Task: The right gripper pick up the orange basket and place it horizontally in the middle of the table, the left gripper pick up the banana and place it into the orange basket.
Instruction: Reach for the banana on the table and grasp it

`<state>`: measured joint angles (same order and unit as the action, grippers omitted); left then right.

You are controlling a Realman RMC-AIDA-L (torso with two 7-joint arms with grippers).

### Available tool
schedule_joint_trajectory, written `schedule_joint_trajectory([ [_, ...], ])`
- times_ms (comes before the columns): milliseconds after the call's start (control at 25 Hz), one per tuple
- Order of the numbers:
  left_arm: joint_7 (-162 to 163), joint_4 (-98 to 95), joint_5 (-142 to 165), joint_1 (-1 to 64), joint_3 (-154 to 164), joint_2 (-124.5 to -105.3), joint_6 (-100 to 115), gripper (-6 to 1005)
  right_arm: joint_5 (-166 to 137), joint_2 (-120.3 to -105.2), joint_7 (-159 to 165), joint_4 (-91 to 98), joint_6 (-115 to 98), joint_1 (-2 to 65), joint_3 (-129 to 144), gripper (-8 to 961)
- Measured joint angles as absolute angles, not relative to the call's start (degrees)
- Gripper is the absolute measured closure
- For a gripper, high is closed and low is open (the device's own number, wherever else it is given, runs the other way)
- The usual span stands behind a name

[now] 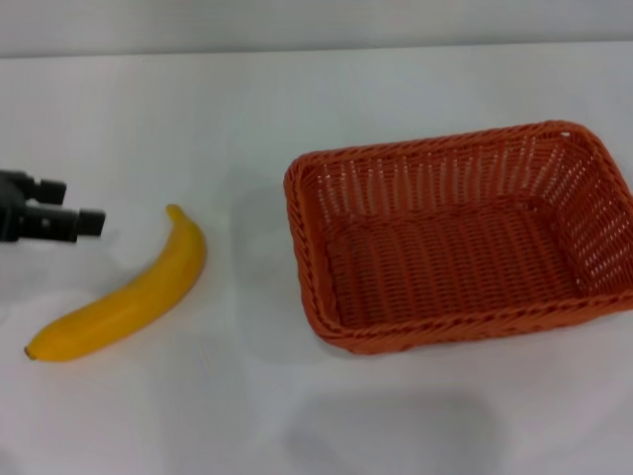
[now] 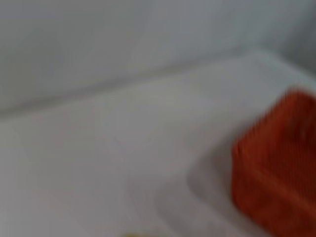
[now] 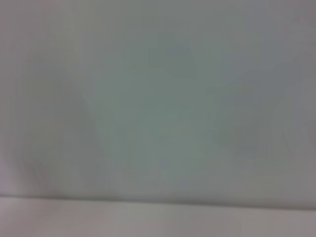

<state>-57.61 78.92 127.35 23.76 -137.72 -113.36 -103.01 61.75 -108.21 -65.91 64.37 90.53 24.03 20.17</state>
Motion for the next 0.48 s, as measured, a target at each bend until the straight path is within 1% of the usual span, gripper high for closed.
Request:
schedule_joint_trajectory([
  [200,-57.06,78.77,135.91,27.25,-137.51,-113.25,-109.23,212,64.55,-108.41,-65.98,64.4,89.65,24.4,20.16,120],
  [320,-56.2,78.64,141.1,29.11,-136.42,-114.28,-108.69,212,66.84,-108.35,-66.1,64.15,89.21,23.48,20.09,121],
  [480,-55.65,78.23,142.91,29.36,-133.72,-115.64,-104.52,212,67.24,-108.49,-66.12,63.93,89.05,23.07,20.04,121],
])
